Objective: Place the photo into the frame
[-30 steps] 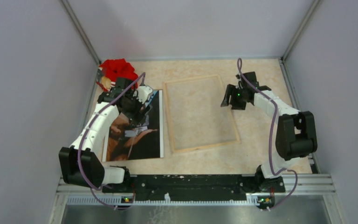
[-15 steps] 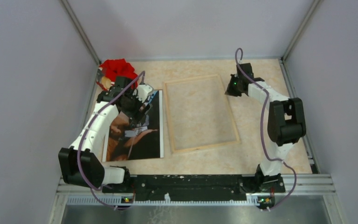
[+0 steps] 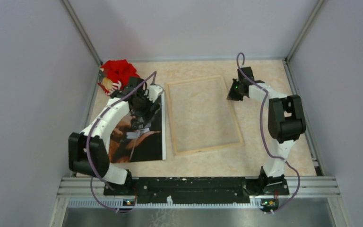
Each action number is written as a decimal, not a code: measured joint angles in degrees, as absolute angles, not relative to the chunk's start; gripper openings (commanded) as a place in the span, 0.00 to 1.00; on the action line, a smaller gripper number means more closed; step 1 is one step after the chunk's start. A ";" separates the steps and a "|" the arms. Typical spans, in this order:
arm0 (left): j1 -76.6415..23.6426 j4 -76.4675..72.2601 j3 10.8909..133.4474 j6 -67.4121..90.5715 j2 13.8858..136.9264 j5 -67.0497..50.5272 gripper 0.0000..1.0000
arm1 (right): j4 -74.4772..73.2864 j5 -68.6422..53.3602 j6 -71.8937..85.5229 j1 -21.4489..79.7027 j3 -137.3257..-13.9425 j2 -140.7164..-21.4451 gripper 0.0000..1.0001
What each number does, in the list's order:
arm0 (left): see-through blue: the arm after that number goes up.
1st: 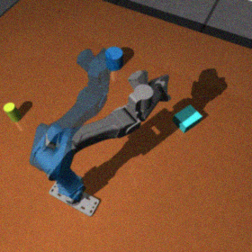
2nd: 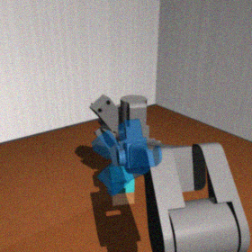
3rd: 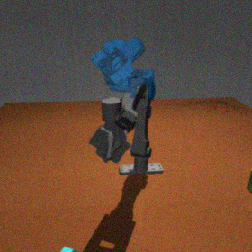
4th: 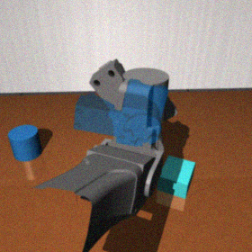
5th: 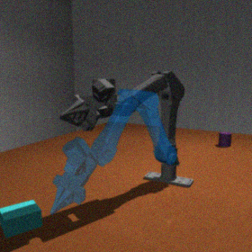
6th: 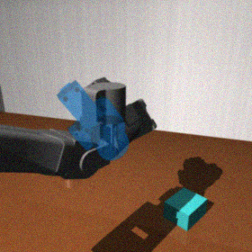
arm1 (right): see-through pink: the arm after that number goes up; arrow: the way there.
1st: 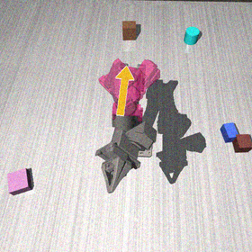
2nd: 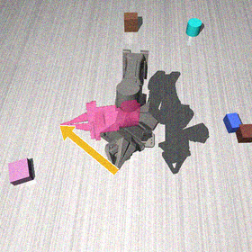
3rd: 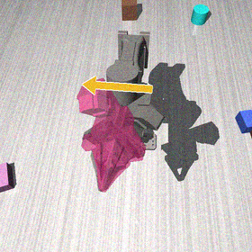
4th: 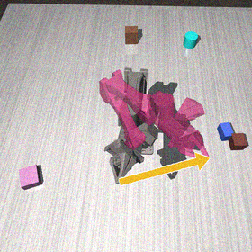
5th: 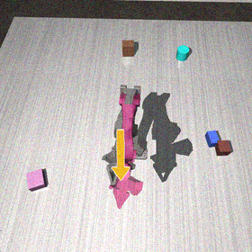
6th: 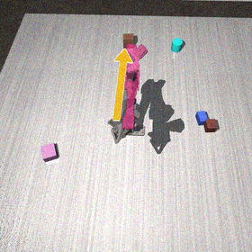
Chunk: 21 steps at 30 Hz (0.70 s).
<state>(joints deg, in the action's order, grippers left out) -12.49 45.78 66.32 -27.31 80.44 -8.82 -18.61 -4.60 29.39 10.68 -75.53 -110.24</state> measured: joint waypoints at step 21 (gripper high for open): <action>-20.38 32.49 77.47 -19.31 110.54 -4.84 0.86 | -10.37 -9.26 32.71 10.26 -70.00 -109.82 0.00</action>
<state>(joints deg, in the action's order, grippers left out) -20.38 32.49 77.47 -19.31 110.54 -4.84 -10.37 -9.26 32.71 10.26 -70.00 -109.82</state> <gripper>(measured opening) 0.856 0.004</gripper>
